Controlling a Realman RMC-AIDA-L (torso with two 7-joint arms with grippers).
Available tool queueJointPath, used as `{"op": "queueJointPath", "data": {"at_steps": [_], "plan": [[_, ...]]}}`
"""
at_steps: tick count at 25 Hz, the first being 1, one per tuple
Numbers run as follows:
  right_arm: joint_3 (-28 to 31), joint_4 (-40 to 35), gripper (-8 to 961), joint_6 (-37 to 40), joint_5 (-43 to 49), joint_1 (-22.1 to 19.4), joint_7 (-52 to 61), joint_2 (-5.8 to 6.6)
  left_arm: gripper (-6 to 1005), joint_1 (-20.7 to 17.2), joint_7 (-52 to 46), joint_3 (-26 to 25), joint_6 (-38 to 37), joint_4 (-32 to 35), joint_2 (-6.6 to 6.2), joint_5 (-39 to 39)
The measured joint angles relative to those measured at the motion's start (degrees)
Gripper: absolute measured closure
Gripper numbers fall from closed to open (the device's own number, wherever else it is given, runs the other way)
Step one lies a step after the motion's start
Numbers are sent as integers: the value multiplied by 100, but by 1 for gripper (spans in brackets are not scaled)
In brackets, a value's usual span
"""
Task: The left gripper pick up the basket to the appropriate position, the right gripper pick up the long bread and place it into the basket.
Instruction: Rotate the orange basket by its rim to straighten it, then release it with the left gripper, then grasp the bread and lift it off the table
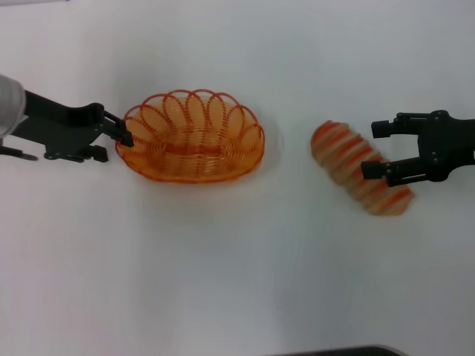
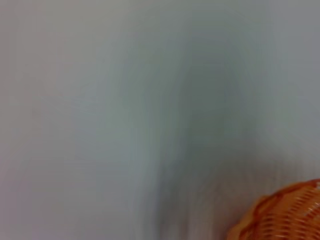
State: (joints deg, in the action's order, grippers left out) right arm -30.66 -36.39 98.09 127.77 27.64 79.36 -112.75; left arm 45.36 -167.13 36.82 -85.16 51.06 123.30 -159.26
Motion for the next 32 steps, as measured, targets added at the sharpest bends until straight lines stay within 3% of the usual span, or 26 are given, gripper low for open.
{"op": "queueJointPath", "data": {"at_steps": [4, 8, 12, 14, 15, 19, 22, 27, 30, 32], "plan": [[46, 0, 21, 17, -43, 66, 307, -33, 527, -359, 845, -8, 18, 558, 34, 360], [82, -5, 23, -180, -50, 177, 664, -67, 372, -1078, 2709, -94, 155, 736, 9, 1905], [89, 1, 26, -621, -54, 233, 979, -113, 320, -1735, 5036, -160, 85, 157, -216, 3733], [91, -2, 27, -729, -78, 246, 1154, -134, 321, -1853, 6022, -254, 25, -174, -323, 4134], [93, -12, 28, -739, -113, 247, 1249, -137, 322, -1883, 6726, -352, -99, -344, -361, 4163], [96, -58, 30, -760, -359, 267, 1842, -143, 324, -1860, 7939, -325, -466, -560, -371, 3911], [74, -62, 32, -869, -394, 322, 2275, -122, 322, -1822, 8226, -177, -519, -648, -359, 3788], [-27, -199, 35, -935, -234, 504, 3156, 66, 299, -1820, 8315, -70, -563, -682, -349, 3680], [-265, -521, 37, -674, 110, 705, 3837, 216, 244, -1849, 8412, -77, -593, -672, -344, 3638], [-340, -814, 38, -333, 585, 901, 4218, 252, 208, -1871, 8480, -97, -595, -671, -335, 3632]]}}
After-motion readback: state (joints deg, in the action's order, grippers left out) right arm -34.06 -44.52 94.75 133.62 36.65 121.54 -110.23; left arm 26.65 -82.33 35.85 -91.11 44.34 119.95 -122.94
